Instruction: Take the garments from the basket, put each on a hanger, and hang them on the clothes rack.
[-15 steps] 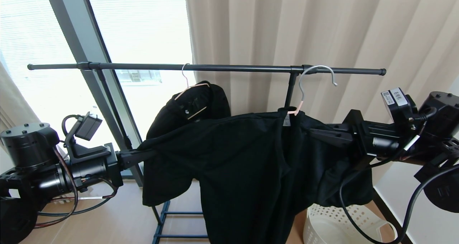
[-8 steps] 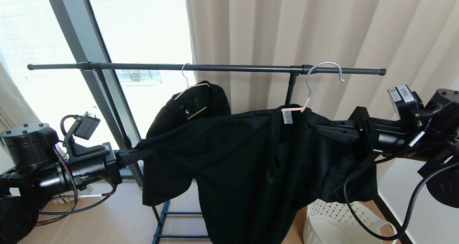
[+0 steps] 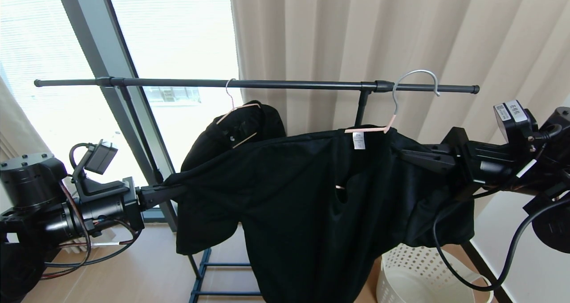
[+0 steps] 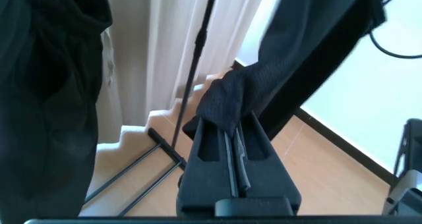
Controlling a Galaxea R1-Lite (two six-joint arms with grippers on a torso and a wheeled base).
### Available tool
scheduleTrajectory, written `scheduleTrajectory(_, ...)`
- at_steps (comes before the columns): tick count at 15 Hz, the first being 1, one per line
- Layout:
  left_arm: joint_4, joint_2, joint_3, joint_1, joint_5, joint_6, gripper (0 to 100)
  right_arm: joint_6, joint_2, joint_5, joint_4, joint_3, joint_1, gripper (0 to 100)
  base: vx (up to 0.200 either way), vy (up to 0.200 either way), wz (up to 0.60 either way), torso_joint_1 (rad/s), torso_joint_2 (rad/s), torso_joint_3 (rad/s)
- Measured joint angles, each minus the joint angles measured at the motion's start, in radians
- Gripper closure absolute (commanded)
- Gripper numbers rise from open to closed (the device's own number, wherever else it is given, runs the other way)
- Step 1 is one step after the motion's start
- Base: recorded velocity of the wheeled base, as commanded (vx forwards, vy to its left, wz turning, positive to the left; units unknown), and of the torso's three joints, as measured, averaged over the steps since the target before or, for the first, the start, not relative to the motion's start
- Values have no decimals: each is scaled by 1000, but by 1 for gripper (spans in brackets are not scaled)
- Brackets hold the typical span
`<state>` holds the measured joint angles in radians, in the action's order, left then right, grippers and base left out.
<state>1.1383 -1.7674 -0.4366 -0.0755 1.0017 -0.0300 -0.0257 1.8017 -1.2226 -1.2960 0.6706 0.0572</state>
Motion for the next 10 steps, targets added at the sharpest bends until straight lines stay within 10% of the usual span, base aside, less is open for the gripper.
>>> scheduleTrajectory(10, 16, -1, 4, -23, 6, 0, 100, 58, 16, -7, -81, -7, -20, 100, 0, 0, 0, 0, 0, 0)
